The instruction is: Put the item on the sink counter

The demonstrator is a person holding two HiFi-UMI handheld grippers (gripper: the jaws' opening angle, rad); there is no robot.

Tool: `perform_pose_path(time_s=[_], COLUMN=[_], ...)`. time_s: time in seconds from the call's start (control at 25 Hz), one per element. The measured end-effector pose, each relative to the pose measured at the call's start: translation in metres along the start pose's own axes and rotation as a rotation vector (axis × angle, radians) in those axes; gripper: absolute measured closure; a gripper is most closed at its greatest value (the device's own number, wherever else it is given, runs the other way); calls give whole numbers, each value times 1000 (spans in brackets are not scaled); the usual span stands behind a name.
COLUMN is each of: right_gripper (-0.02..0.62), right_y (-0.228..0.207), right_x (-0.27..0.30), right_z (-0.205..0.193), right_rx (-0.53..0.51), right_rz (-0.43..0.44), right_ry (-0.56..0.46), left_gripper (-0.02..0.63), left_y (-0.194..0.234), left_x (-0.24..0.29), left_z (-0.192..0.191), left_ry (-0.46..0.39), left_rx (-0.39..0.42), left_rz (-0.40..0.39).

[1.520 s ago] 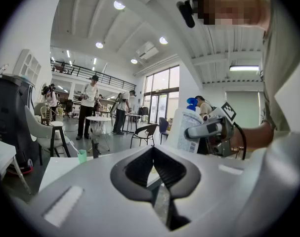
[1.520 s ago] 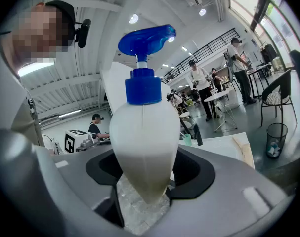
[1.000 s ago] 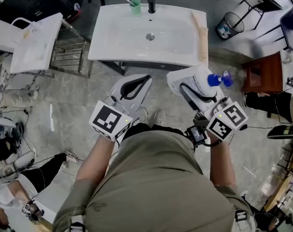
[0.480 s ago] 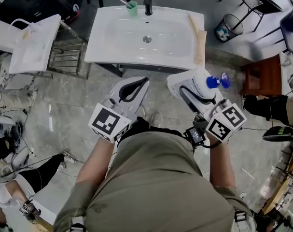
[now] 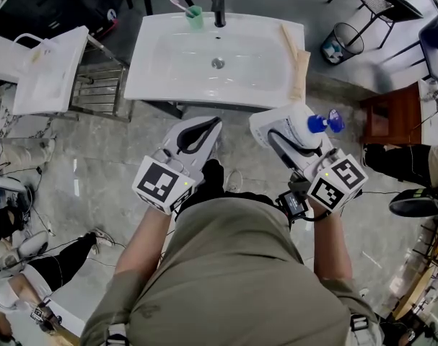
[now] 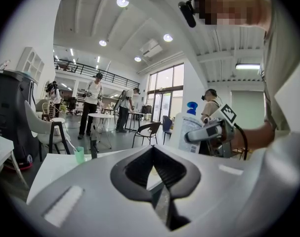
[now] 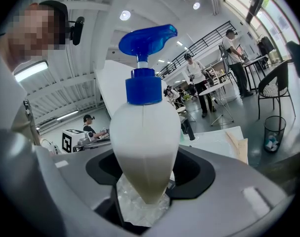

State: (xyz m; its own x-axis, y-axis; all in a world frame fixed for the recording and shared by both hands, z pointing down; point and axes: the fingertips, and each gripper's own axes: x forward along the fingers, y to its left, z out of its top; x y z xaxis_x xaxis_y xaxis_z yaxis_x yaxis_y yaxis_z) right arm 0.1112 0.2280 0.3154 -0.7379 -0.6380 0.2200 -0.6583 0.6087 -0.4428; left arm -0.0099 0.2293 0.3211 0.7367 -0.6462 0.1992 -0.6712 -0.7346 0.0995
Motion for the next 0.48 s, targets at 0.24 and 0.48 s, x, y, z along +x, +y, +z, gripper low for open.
perform_pose_path(time_s=[0.24,0.48], right_gripper=[318,318], right_y=[-12,-21], right_x=[17,43], right_z=[1,8], right_rx=[9,12], right_rz=[-7,-15], right_ry=[13,20], left_gripper=[600,600], left_y=[17,45], left_x=[12,22], left_z=[-4,-4], left_ry=[4,3], left_rx=[-12,-26], left_rz=[-10,-17])
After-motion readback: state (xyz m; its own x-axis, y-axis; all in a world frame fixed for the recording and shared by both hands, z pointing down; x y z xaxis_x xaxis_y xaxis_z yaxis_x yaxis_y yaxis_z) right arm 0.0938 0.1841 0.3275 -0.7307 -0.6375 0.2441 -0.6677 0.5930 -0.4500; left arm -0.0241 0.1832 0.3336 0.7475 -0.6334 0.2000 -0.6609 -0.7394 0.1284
